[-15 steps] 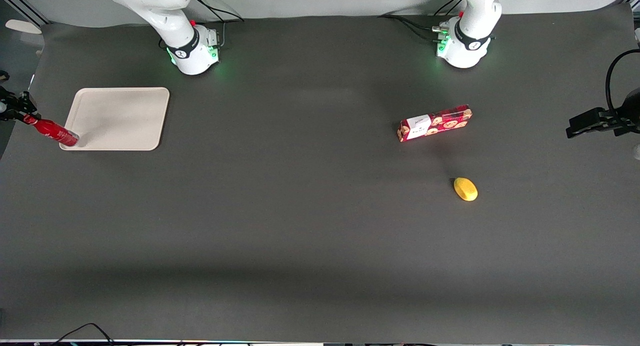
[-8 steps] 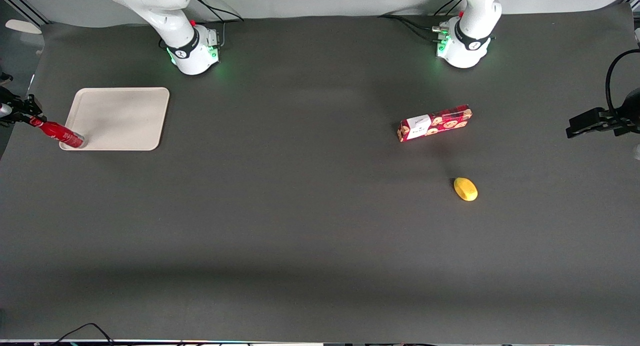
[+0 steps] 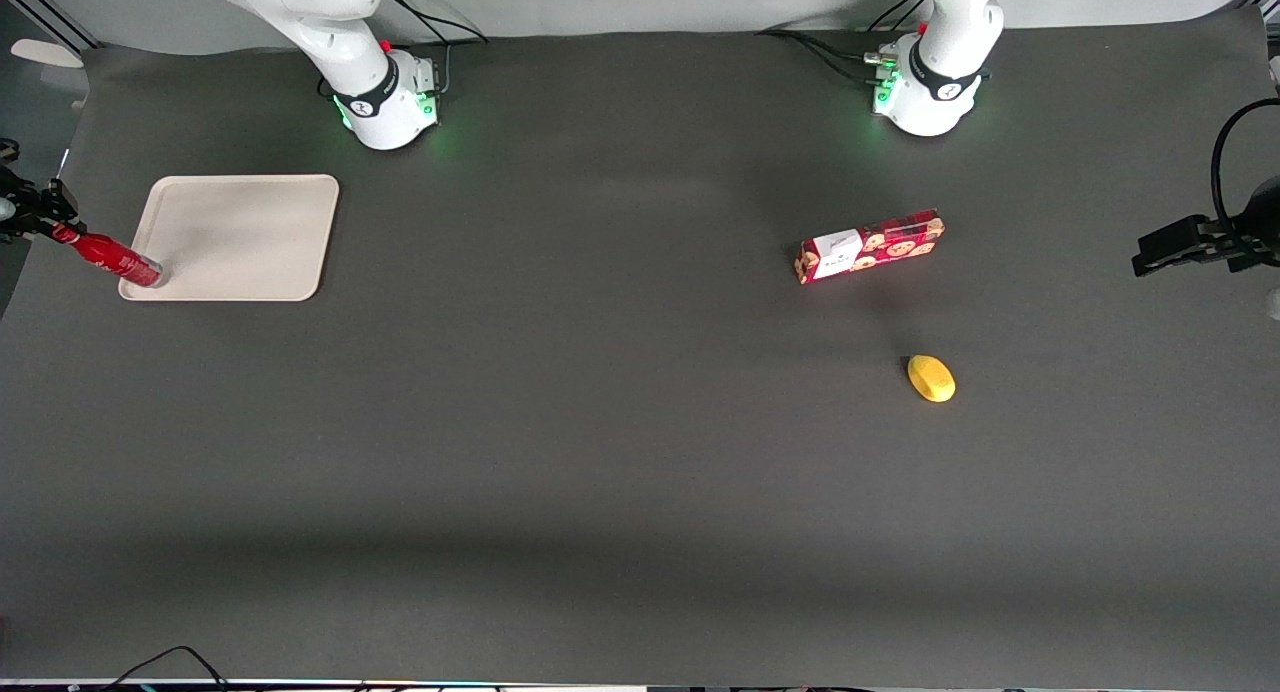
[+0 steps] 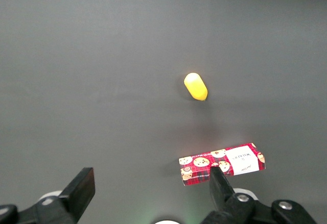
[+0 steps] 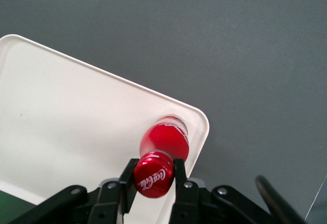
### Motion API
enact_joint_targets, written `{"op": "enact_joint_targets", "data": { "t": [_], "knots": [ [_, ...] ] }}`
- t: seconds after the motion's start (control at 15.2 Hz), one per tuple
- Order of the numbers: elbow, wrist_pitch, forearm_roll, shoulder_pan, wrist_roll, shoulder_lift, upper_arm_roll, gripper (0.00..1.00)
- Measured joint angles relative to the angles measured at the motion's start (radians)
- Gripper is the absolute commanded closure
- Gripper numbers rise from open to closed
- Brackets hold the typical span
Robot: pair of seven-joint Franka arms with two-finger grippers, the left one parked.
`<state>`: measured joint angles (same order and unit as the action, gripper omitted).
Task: Place coke bottle on tray
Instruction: 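Lower the bottle onto the tray's edge and open the right gripper, then raise the right gripper away from the bottle on the tray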
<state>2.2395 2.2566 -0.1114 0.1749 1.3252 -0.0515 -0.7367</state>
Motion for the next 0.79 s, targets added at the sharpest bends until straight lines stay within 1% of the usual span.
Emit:
{"op": "enact_joint_targets", "data": {
  "t": [0.13, 0.2, 0.26, 0.33, 0.4, 0.79],
  "knots": [
    [0.002, 0.000, -0.006, 0.000, 0.000, -0.003, 0.000, 1.00],
    [0.003, 0.000, -0.016, 0.000, 0.000, -0.005, 0.000, 0.85],
    [0.004, 0.000, -0.023, 0.000, 0.002, -0.009, 0.000, 0.65],
    [0.006, 0.000, -0.027, 0.000, 0.004, -0.012, 0.000, 0.34],
    [0.007, 0.000, -0.028, 0.000, 0.005, -0.015, 0.000, 0.00],
    [0.005, 0.000, -0.029, -0.003, 0.009, -0.016, 0.000, 0.00]
  ]
}}
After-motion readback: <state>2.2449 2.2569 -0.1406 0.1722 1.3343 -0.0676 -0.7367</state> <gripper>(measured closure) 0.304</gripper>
